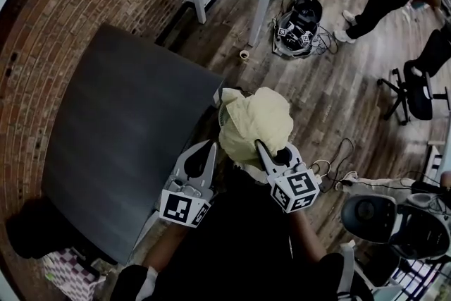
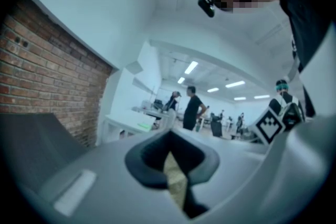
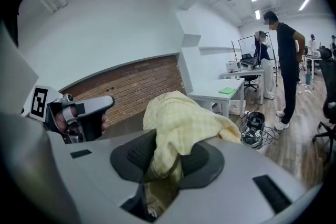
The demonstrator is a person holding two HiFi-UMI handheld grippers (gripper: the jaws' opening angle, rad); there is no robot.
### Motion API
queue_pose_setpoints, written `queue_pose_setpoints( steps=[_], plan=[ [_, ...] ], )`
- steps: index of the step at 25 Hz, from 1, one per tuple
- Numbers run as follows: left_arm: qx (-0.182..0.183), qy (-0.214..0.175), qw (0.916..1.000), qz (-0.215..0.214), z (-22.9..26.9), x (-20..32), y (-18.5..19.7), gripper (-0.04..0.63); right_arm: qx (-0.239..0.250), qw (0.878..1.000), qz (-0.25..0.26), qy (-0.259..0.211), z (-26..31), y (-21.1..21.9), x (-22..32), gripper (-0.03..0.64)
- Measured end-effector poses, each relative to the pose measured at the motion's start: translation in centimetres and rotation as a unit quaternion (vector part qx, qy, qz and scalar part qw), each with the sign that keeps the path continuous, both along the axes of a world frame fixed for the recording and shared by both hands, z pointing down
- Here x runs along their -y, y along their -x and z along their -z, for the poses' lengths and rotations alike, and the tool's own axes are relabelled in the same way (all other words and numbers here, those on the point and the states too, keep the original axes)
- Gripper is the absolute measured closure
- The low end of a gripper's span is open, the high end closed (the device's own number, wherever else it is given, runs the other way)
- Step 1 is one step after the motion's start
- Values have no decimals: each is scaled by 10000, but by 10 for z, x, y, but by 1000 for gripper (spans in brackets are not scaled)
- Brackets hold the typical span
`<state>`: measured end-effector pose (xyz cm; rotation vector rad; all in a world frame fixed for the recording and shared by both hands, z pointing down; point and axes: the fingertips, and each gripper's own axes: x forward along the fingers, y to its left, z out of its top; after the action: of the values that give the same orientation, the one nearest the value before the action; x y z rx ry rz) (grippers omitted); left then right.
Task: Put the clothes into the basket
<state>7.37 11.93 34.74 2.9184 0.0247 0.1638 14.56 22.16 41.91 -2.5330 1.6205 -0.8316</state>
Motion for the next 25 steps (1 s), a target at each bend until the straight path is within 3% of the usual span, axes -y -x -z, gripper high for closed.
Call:
queue_pose_setpoints(
  steps=[6, 13, 25],
  plan=[
    [56, 57, 10000, 45, -6, -11, -12, 591, 54, 9999, -108, 104, -15, -14, -20, 505],
    [157, 118, 9995, -228, -14, -3, -31, 591, 191, 9989, -365, 232, -28, -23, -21, 505],
    [187, 110, 9934, -1130, -21, 32, -76, 591, 198, 9929, -1118, 365, -42, -50, 6, 505]
  ],
)
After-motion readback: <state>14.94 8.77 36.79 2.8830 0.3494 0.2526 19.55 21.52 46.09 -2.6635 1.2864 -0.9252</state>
